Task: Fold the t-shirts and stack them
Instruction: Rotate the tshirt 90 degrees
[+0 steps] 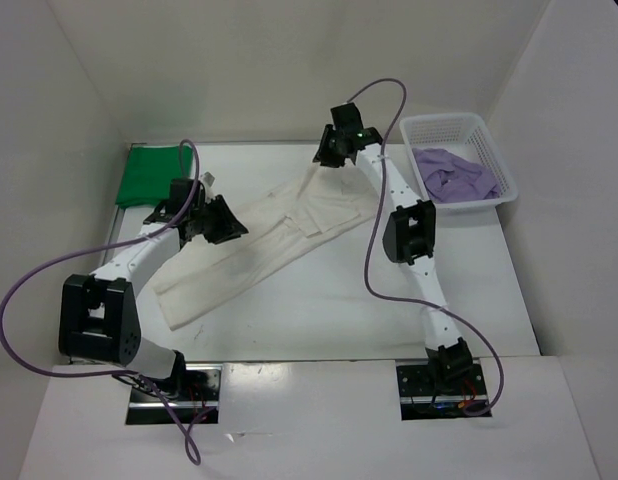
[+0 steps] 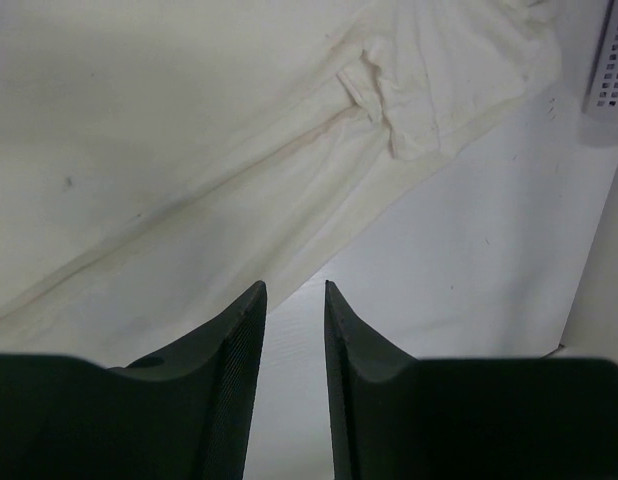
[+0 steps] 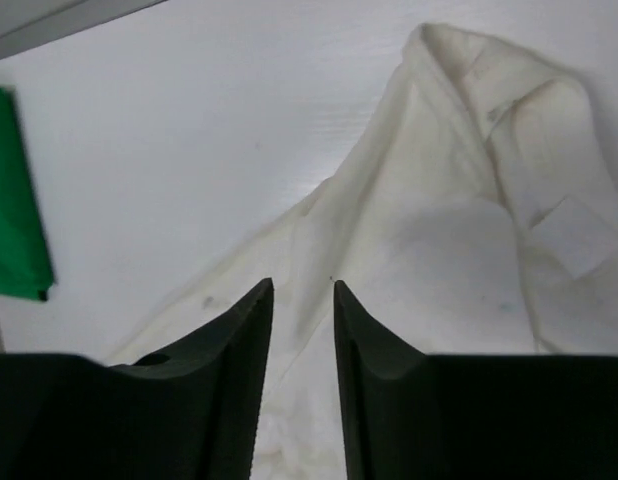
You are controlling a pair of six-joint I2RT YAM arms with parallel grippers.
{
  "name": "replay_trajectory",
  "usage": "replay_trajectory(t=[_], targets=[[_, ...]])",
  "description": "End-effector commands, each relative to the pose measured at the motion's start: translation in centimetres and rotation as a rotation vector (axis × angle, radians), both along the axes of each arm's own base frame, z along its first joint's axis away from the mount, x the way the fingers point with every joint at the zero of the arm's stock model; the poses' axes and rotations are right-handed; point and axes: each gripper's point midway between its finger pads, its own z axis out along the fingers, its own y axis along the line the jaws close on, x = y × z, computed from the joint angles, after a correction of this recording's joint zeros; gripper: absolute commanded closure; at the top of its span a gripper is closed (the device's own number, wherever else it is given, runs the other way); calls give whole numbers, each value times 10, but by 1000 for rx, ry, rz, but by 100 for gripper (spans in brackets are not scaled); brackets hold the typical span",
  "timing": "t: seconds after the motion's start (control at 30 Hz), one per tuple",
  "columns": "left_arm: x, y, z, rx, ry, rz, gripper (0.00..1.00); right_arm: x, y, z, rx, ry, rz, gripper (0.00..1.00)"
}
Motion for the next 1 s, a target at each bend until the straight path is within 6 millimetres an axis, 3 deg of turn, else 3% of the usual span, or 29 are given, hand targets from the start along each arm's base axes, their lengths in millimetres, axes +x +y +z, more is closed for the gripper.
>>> replay_trajectory(t=[0.0,0.07,0.1,0.13,0.17,0.2,0.23,0.27,0.3,0.37,0.4,0.43,0.47,0.53,0.57,0.7,0.87,0.97], targets=[[12,-2,33,-1,-87,-10,63,-44,13,137,16,-190,84,62],[16,0,31,8,-78,-1,63,-67,19,150,50,-198,131,57],[18,-1,36,7,-90,-1,63,-87,15,154,83,-205,141,57],[19,-1,31,9,-76,-1,63,-107,26,153,133,-185,176,61],[21,4,27,10,-65,11,63,-122,31,148,155,-168,197,69],[26,12,31,10,-74,34,63,-155,40,127,161,-114,239,78],[26,12,27,11,-64,34,63,-176,49,114,179,-65,269,96],[29,19,30,20,-71,40,63,-194,56,99,179,-25,294,100],[31,26,25,34,-63,54,63,-229,71,71,169,39,348,100],[38,31,34,33,-87,68,63,-267,86,36,185,150,394,100],[39,32,29,40,-75,75,63,-287,104,30,193,167,444,97],[43,36,35,39,-90,86,63,-298,112,27,195,177,463,92],[47,36,37,39,-93,86,63,-307,116,13,190,210,456,75],[50,36,37,39,-95,86,63,-314,128,6,222,206,461,56],[50,36,37,39,-95,86,63,-317,126,-8,223,248,435,49],[45,33,30,25,-79,71,63,-310,122,-29,179,261,385,37],[47,34,24,37,-78,58,63,-289,101,-64,154,294,241,33],[48,26,15,44,-62,43,63,-279,96,-79,122,289,167,44]])
